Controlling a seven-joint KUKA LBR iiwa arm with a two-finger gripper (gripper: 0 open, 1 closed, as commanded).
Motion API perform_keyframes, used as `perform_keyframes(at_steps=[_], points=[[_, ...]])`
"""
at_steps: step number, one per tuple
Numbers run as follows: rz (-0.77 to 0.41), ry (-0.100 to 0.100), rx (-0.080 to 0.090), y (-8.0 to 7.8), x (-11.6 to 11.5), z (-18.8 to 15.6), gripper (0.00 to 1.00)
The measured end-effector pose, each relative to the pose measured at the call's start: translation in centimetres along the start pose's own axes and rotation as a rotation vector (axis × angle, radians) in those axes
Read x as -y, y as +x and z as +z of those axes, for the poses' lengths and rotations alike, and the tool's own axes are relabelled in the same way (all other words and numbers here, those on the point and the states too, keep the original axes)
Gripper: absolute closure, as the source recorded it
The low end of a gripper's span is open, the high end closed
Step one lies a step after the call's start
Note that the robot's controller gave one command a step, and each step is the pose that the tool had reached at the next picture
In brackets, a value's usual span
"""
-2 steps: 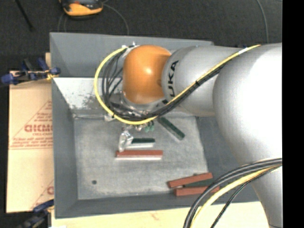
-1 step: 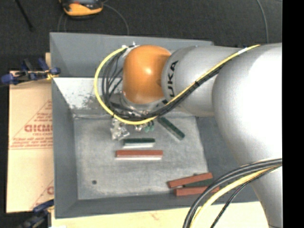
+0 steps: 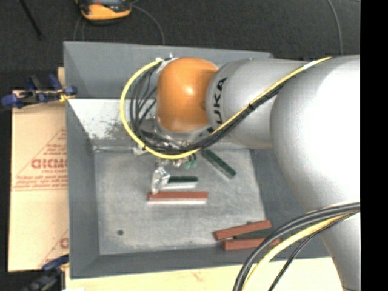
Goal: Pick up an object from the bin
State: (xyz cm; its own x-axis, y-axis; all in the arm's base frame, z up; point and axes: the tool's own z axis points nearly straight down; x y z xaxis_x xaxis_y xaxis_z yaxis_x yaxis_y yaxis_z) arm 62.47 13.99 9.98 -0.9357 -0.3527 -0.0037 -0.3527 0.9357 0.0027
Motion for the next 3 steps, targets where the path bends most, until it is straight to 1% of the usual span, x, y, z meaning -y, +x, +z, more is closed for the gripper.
perform_keyframes(at_steps=[1, 2, 3], points=[[0.001, 0.0, 0.0, 0.0, 0.0, 0.0, 1.0], [0.001, 0.0, 0.0, 0.0, 0.0, 0.0, 1.0], [0.043, 0.002, 0.025, 0.4, 1.1, 2.1, 0.0]])
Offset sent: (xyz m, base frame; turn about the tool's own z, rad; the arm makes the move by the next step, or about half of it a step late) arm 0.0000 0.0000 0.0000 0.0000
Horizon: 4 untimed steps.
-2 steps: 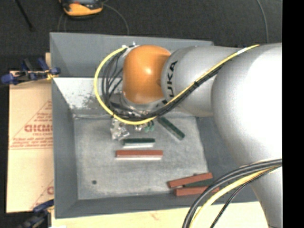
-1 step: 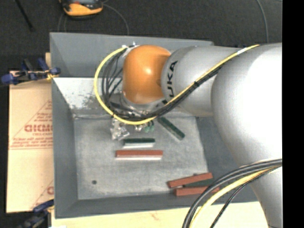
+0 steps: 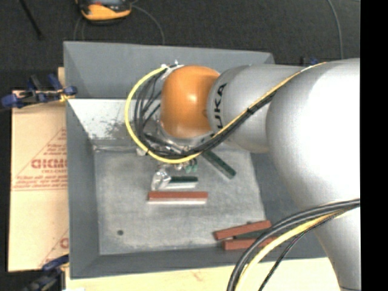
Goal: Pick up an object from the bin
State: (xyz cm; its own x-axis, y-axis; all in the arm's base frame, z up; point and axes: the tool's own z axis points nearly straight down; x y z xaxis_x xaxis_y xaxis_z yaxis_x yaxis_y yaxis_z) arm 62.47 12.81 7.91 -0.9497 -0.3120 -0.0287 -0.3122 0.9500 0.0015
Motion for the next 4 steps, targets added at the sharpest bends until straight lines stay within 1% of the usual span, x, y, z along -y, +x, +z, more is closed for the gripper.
perform_keyframes(at_steps=[1, 2, 3, 4], points=[[0.001, 0.0, -0.001, 0.0, 0.0, 0.0, 0.0], [0.015, -0.004, -0.001, 6.0, 2.7, -0.4, 1.0], [0.016, -0.004, -0.001, 6.0, 2.7, -0.4, 1.0], [0.008, 0.0, -0.03, 6.7, 2.8, -4.4, 1.0]])
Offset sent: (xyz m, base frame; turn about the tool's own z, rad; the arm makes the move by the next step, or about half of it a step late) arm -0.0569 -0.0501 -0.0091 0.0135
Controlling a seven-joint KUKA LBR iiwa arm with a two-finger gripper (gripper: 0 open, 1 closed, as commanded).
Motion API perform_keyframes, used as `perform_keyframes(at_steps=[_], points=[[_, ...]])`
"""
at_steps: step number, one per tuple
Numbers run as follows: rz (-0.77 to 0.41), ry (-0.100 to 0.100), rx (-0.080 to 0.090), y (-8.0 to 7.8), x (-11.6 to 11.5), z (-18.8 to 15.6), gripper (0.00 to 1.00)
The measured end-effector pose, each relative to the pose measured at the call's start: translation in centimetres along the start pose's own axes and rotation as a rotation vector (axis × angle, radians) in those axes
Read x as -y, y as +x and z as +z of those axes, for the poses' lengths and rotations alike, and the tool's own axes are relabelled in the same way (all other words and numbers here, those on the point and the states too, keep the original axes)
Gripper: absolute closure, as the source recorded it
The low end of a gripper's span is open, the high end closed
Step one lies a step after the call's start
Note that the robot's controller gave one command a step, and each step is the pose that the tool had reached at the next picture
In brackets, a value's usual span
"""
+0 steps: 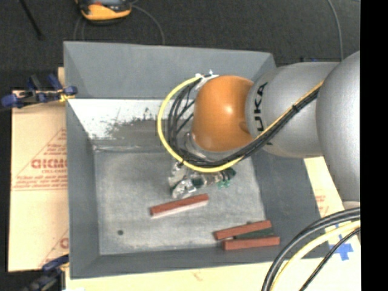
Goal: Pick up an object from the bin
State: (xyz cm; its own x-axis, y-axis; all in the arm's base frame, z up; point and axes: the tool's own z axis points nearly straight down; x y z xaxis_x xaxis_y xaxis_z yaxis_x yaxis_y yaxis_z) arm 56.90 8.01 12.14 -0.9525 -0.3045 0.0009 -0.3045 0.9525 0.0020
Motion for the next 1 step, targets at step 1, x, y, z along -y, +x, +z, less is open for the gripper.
perform_keyframes(at_steps=[1], points=[[0.006, 0.003, 0.005, -0.39, 1.27, -11.31, 1.0]])
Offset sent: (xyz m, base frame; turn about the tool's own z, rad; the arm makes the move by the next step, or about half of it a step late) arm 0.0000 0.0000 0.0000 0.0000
